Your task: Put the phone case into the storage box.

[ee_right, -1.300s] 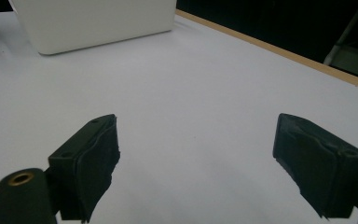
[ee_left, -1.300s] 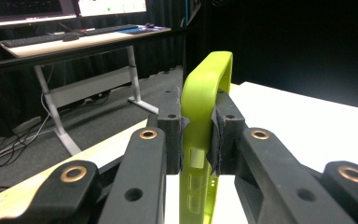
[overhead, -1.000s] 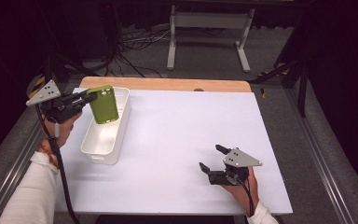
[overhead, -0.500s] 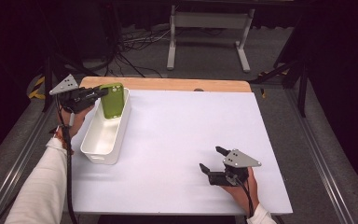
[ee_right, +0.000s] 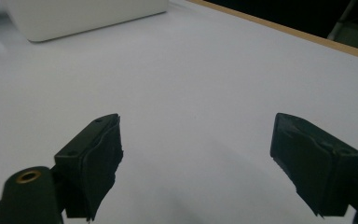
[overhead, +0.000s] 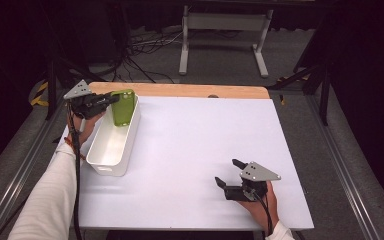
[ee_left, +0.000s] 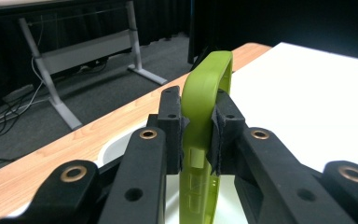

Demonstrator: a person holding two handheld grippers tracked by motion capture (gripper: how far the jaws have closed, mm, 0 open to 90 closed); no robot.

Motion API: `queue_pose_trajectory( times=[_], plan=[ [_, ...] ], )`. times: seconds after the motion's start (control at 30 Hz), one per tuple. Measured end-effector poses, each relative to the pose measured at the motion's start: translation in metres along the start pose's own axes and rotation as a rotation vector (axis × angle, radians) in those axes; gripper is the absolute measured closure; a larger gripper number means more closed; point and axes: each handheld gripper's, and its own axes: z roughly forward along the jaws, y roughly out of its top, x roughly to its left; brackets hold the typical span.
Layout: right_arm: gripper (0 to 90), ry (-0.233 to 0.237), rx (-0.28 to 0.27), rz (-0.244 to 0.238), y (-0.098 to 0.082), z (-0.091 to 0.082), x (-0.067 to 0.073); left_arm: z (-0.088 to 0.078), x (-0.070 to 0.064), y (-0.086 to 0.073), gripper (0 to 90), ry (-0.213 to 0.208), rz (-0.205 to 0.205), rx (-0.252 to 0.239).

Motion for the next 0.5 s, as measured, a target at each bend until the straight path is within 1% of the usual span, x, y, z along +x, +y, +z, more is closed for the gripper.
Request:
queue_pose_trajectory(
  times=[0.03, 0.1, 0.13, 0.17, 0.2, 0.27, 0.3, 0.33, 0.37, 0.4, 0.47, 0.5],
  plan=[
    [17.3, 0.001, 0.002, -0.002, 0.0, 0.001, 0.0, 0.001, 0.001, -0.001, 77.6, 0.009, 0.005, -0.009],
    [17.4, 0.009, 0.004, -0.004, 0.0, 0.002, 0.001, 0.002, 0.003, -0.003, 77.5, 0.012, -0.003, -0.016],
    [17.4, 0.014, 0.005, -0.005, 0.0, 0.003, 0.001, 0.002, 0.004, -0.004, 77.4, 0.027, -0.001, -0.019],
    [17.4, 0.018, 0.01, -0.005, -0.001, 0.004, 0.002, 0.002, 0.006, -0.004, 77.1, 0.048, 0.014, -0.014],
    [17.4, 0.018, 0.01, -0.005, -0.001, 0.004, 0.002, 0.002, 0.006, -0.004, 76.5, 0.048, 0.014, -0.014],
    [17.7, 0.031, 0.023, -0.008, -0.003, 0.006, 0.003, 0.004, 0.007, -0.005, 75.4, 0.084, 0.018, -0.01],
    [17.7, 0.033, 0.025, -0.007, -0.003, 0.006, 0.004, 0.005, 0.008, -0.004, 75.2, 0.085, 0.019, -0.003],
    [17.8, 0.035, 0.026, -0.007, -0.003, 0.007, 0.004, 0.006, 0.008, -0.003, 74.9, 0.094, 0.025, 0.005],
    [18.1, 0.037, 0.026, -0.008, -0.003, 0.007, 0.005, 0.009, 0.008, -0.002, 74.3, 0.118, 0.036, 0.013],
    [18.9, 0.038, 0.029, -0.011, -0.003, 0.007, 0.005, 0.01, 0.008, 0.0, 73.8, 0.124, 0.045, 0.02],
    [19.5, 0.039, 0.031, -0.014, -0.003, 0.007, 0.006, 0.012, 0.008, 0.0, 73.3, 0.131, 0.044, 0.018],
    [20.6, 0.039, 0.028, -0.016, -0.005, 0.007, 0.006, 0.015, 0.008, 0.0, 72.2, 0.154, 0.034, 0.021]
  ],
)
